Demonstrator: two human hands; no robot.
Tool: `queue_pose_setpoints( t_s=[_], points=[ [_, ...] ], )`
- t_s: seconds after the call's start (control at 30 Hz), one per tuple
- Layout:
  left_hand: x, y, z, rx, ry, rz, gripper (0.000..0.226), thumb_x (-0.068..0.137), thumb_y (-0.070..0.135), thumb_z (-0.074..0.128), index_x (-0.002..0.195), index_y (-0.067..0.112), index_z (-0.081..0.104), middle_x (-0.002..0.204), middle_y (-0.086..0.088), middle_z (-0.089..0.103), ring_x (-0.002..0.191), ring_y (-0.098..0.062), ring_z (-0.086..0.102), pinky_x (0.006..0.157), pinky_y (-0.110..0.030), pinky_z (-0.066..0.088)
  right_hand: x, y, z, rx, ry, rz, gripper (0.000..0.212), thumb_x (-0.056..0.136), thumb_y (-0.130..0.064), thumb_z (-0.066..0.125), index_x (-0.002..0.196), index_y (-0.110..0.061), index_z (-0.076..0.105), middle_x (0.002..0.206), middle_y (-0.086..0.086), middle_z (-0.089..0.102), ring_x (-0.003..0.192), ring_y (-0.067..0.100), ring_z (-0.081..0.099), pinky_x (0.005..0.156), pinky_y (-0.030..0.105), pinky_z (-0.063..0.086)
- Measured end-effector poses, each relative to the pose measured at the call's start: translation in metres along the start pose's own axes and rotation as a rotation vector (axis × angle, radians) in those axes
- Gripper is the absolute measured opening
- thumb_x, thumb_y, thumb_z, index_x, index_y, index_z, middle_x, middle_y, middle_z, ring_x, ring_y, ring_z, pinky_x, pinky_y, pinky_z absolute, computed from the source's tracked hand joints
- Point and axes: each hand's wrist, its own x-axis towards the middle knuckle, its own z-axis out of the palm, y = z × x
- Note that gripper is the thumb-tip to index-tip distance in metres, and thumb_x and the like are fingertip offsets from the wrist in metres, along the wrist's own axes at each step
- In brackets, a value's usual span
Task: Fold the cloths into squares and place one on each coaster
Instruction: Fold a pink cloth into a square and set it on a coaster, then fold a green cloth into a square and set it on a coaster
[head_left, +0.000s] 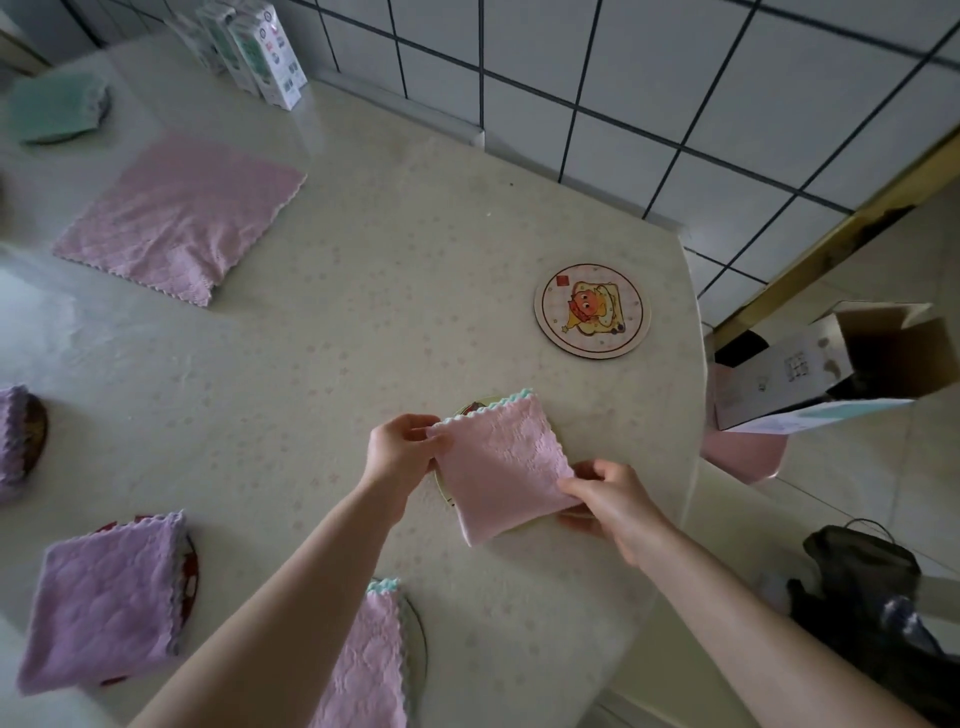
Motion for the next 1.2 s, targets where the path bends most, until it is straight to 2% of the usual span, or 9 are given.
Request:
queue_pose_setpoints(
  t_s=[0.1,0.2,0.27,0.4,0.67,0.77,0.9,1.03,1.2],
  points=[
    [0.005,-0.002,0.001,0.141,0.068,0.041,0.025,0.074,0.008,0.075,0.098,0.011,0.070,0.089,-0.006,0.071,0.086,-0.024,0.069,0.079,-0.037,0.058,0.002,0.005,-0.004,-0.218,0.071,-0.074,0.012,0.075,-0.018,0.070,0.081,-0.009,0.065,0.078,0.008,0.071,0.067,0.022,0.069,0.069,0.039,0.060],
    [0.002,0.001,0.002,0.310,0.132,0.105,0.020,0.077,0.018,0.073,0.096,0.019,0.069,0.088,0.003,0.069,0.079,-0.011,0.063,0.065,-0.022,0.049,-0.002,0.001,-0.010,-0.611,0.135,-0.222,0.022,0.073,-0.034,0.070,0.078,-0.014,0.061,0.070,-0.001,0.068,0.070,0.020,0.066,0.067,0.030,0.052],
    [0.000,0.004,0.002,0.369,0.148,0.126,0.020,0.079,0.020,0.072,0.099,0.019,0.068,0.089,0.005,0.068,0.077,-0.008,0.059,0.061,-0.018,0.042,-0.004,-0.003,-0.013,-0.772,0.178,-0.324,0.026,0.075,-0.038,0.069,0.084,-0.016,0.058,0.078,-0.004,0.064,0.077,0.020,0.061,0.067,0.030,0.047],
    [0.008,0.012,-0.012,0.457,0.174,0.163,0.024,0.082,0.017,0.070,0.105,0.015,0.068,0.095,0.002,0.068,0.084,-0.012,0.057,0.072,-0.021,0.042,-0.005,-0.028,-0.014,-1.030,0.259,-0.480,0.025,0.084,-0.031,0.063,0.105,-0.020,0.054,0.107,-0.002,0.057,0.099,0.022,0.057,0.076,0.031,0.045],
    [0.045,0.044,-0.074,0.539,0.229,0.247,0.021,0.082,0.014,0.067,0.102,0.016,0.069,0.096,0.000,0.069,0.085,-0.017,0.061,0.071,-0.024,0.048,0.019,-0.106,0.042,-1.164,0.140,-0.739,0.018,0.092,-0.022,0.053,0.109,-0.018,0.054,0.109,-0.003,0.058,0.097,0.015,0.055,0.080,0.034,0.052],
    [0.065,0.056,-0.105,0.632,0.267,0.279,0.020,0.082,0.016,0.065,0.102,0.019,0.068,0.095,0.003,0.068,0.086,-0.019,0.062,0.076,-0.030,0.053,0.038,-0.136,0.078,-1.215,0.081,-0.841,0.019,0.092,-0.017,0.051,0.111,-0.016,0.055,0.111,-0.001,0.058,0.099,0.016,0.055,0.080,0.034,0.052],
    [0.095,0.073,-0.148,0.746,0.352,0.325,0.022,0.082,0.016,0.063,0.103,0.020,0.067,0.099,0.001,0.066,0.089,-0.019,0.058,0.079,-0.031,0.050,0.070,-0.180,0.135,-1.293,-0.002,-0.914,0.022,0.090,-0.010,0.046,0.110,-0.016,0.056,0.114,0.002,0.057,0.105,0.022,0.053,0.082,0.036,0.048],
    [0.126,0.092,-0.186,0.906,0.385,0.364,0.029,0.084,0.018,0.059,0.113,0.019,0.064,0.110,-0.002,0.059,0.105,-0.023,0.052,0.084,-0.035,0.048,0.102,-0.226,0.193,-1.379,-0.065,-0.985,0.022,0.088,-0.012,0.048,0.109,-0.017,0.055,0.115,0.006,0.055,0.110,0.026,0.051,0.085,0.034,0.046],
    [0.171,0.121,-0.230,1.287,0.379,0.431,0.042,0.085,0.029,0.058,0.126,0.021,0.052,0.127,-0.002,0.049,0.122,-0.025,0.038,0.092,-0.037,0.043,0.147,-0.283,0.266,-1.361,-0.146,-1.112,0.028,0.089,-0.012,0.050,0.116,-0.014,0.053,0.118,0.008,0.052,0.110,0.028,0.051,0.087,0.039,0.048]
  ],
)
